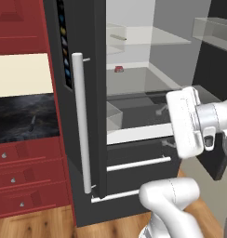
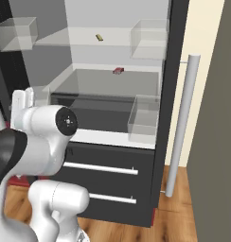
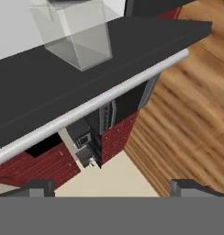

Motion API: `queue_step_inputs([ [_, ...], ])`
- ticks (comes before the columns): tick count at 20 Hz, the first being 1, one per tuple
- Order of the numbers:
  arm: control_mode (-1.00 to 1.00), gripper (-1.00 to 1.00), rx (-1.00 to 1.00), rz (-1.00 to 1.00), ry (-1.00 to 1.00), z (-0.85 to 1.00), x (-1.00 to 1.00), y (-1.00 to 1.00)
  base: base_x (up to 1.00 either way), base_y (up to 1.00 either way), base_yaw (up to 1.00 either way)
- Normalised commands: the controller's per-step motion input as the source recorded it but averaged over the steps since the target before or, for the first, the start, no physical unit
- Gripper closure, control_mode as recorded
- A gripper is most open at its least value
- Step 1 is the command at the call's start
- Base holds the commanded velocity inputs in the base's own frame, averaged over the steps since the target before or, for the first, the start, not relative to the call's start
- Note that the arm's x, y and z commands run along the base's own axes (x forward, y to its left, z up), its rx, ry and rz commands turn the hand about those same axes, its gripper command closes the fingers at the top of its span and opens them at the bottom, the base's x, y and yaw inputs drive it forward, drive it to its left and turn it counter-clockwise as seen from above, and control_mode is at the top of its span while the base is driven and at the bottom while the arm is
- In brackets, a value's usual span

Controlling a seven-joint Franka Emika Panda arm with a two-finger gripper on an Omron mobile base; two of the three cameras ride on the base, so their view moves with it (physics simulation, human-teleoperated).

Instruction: Retrieve the butter from the fridge and place it on a plate on the dining table. Then retrieve the butter knife by the fridge and place it near the plate.

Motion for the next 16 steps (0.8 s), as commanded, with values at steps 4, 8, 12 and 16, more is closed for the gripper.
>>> queue_step_inputs([
  [4, -1.0, -1.0, 0.08, 0.0, 0.03, -0.08, 0.5, -0.01, 0.0, 0.0, 0.0],
  [8, -1.0, -1.0, 0.01, 0.0, 0.0, -0.09, 0.51, 0.0, 0.0, 0.0, 0.0],
  [12, -1.0, -1.0, 0.0, 0.02, 0.0, 0.0, 0.33, 0.0, 0.0, 0.0, 0.0],
  [16, -1.0, -1.0, 0.0, 0.03, 0.0, 0.0, 0.32, 0.06, 0.0, 0.0, 0.0],
])
